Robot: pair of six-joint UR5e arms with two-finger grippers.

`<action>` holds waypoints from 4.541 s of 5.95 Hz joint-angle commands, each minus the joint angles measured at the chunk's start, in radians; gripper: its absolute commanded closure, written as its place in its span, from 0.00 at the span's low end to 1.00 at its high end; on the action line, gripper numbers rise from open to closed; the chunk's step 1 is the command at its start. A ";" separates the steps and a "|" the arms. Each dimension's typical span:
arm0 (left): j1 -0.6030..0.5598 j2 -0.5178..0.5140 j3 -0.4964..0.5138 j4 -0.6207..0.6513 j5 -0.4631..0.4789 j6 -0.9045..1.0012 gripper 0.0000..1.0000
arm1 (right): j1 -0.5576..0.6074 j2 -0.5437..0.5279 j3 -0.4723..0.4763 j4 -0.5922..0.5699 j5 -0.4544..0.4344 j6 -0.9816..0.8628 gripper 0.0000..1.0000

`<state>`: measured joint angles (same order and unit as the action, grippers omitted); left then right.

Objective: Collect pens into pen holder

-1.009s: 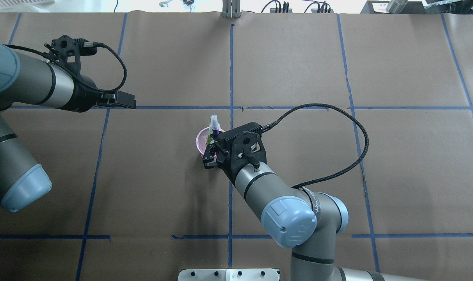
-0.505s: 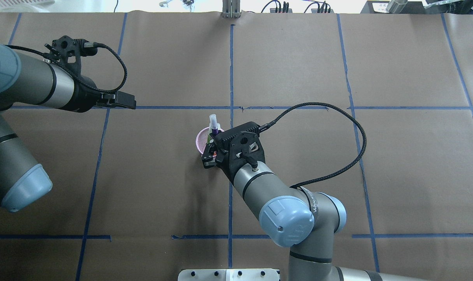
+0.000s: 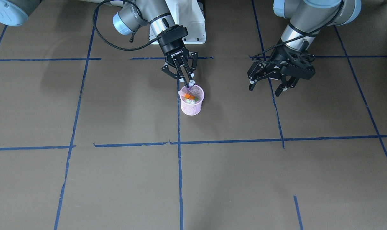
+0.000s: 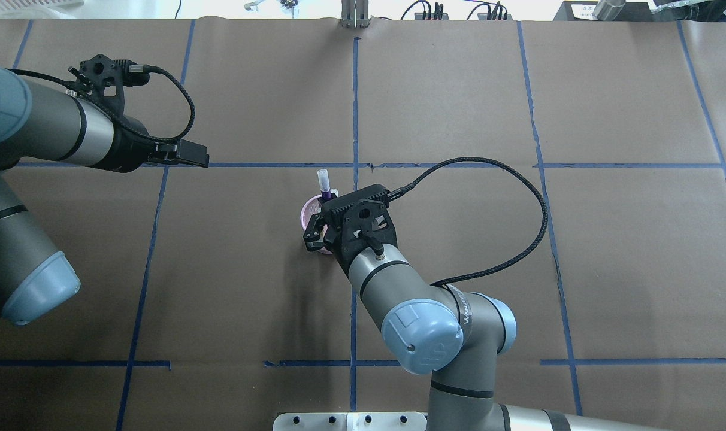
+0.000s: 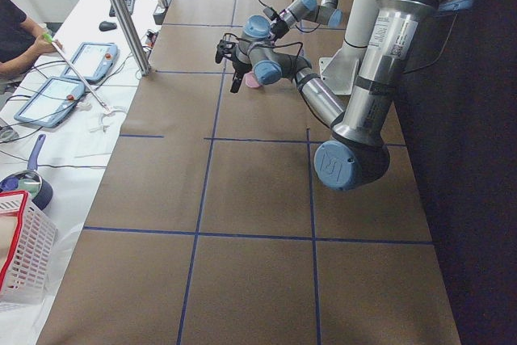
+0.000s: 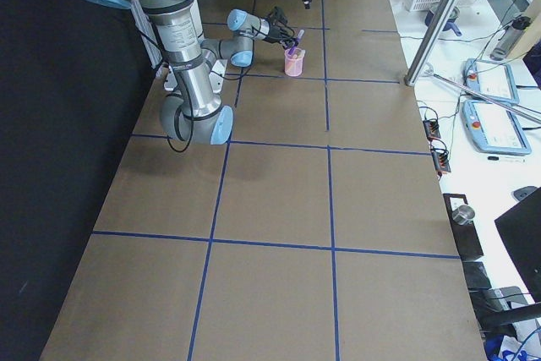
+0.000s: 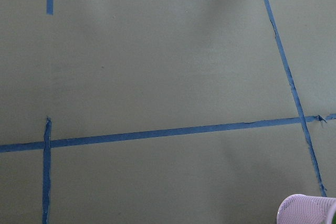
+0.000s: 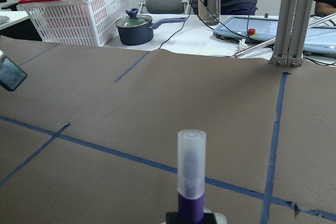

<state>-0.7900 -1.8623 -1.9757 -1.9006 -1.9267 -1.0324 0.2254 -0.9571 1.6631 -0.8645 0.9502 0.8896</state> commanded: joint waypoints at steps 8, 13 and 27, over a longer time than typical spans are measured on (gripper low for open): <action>-0.182 0.023 0.009 0.279 0.012 0.360 0.00 | 0.238 -0.277 0.184 -0.080 0.357 0.045 0.00; -0.605 0.123 0.277 0.311 -0.331 0.883 0.00 | 1.029 -0.500 -0.155 -0.091 1.356 -0.352 0.00; -0.738 0.267 0.293 0.495 -0.356 1.117 0.00 | 1.418 -0.802 0.256 -0.969 1.271 -1.203 0.00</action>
<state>-1.5279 -1.5983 -1.6948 -1.3993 -2.2819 0.0951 1.6388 -1.7281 1.8842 -1.8262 2.2085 -0.3155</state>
